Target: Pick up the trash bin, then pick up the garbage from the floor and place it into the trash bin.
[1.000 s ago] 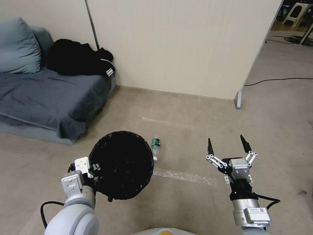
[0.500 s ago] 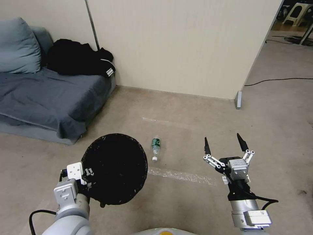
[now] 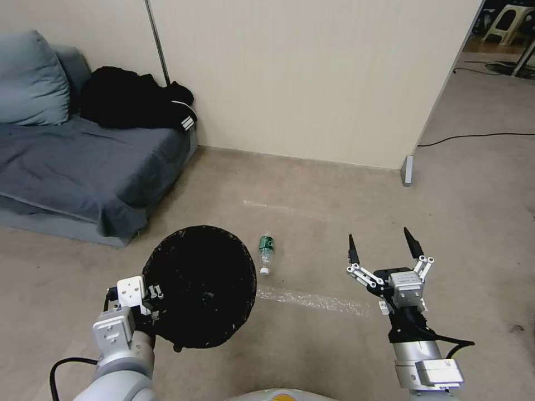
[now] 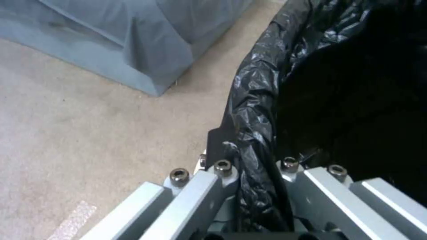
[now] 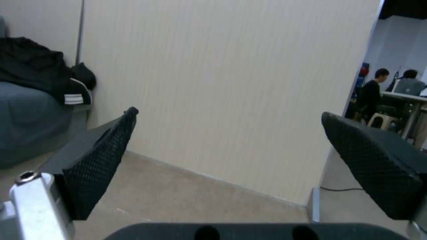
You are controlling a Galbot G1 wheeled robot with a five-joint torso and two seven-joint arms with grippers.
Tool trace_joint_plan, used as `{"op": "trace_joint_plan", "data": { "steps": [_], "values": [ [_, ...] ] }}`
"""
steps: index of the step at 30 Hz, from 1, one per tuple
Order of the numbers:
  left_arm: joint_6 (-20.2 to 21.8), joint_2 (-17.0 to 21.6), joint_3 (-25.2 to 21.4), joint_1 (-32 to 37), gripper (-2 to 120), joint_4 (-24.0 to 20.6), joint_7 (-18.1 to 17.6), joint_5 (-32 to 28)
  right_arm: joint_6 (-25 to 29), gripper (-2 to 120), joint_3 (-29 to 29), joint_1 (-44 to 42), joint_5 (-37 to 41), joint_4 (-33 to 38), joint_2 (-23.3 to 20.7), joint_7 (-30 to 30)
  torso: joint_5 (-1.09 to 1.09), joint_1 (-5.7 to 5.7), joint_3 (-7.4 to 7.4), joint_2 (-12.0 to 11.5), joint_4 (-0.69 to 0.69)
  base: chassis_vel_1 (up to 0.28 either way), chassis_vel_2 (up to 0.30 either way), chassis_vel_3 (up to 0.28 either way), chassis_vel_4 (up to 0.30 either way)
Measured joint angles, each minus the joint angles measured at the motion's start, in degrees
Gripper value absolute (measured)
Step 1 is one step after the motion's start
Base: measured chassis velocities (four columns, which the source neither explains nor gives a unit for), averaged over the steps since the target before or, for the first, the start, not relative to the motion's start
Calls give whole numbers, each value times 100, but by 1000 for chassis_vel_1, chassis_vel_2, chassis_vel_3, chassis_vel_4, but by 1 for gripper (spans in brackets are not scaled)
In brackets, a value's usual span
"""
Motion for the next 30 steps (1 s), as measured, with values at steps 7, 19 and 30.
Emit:
{"op": "trace_joint_plan", "data": {
  "steps": [7, 19, 30],
  "values": [
    [36, -12, 23, -1, 1, 0, -19, -102, 3, 100, 8, -1, -4, -1, 0, -9, -1, 0, 0, 0, 0, 0, 0, 0, 0],
    [46, -33, 57, -12, 1, 11, -28, -101, 6, 100, 26, 0, -30, -33, 0, -44, -1, 0, 0, 1, 1, 55, 59, 56, 61],
    [36, -47, 77, -15, 1, 18, -47, -154, 9, 100, 32, 2, -58, -47, 0, -67, -2, -1, 0, 1, 2, 116, 105, 107, 104]
  ]
}}
